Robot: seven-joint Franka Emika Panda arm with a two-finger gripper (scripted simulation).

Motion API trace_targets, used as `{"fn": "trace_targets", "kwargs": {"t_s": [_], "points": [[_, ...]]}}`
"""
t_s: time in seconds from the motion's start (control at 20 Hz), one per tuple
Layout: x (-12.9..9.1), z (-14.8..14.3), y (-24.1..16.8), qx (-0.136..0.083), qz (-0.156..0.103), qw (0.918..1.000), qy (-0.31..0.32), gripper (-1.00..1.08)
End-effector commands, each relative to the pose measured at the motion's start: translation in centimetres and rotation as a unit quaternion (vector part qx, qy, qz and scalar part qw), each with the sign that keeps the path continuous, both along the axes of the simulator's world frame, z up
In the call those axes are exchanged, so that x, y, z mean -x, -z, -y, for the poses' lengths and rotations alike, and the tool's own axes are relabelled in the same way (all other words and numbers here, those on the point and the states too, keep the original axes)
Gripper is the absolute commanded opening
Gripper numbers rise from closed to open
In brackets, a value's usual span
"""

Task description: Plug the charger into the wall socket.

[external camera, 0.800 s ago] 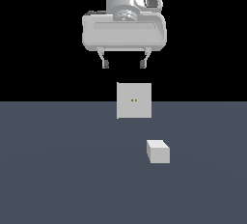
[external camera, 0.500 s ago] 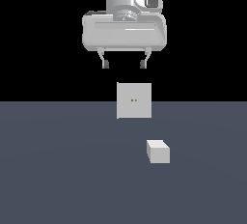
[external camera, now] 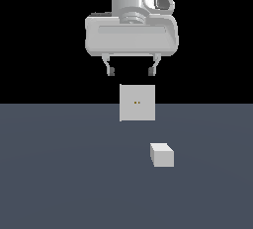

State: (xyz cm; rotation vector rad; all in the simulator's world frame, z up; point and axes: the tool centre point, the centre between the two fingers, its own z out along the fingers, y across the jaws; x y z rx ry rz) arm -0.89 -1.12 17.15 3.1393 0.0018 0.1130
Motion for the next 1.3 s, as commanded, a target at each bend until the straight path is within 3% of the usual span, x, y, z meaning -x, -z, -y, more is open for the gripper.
{"fn": "trace_targets", "kwargs": {"t_s": [0.0,0.75,1.25], "points": [[0.7,0.4,0.8,0.0,0.007,1.0,0.001,1.0],[5.4,3.3,7.0,0.002,0.065,0.9979,0.004,1.0],[7.1,4.5,10.1,0.001,0.09,0.9959,0.005,1.0]]}}
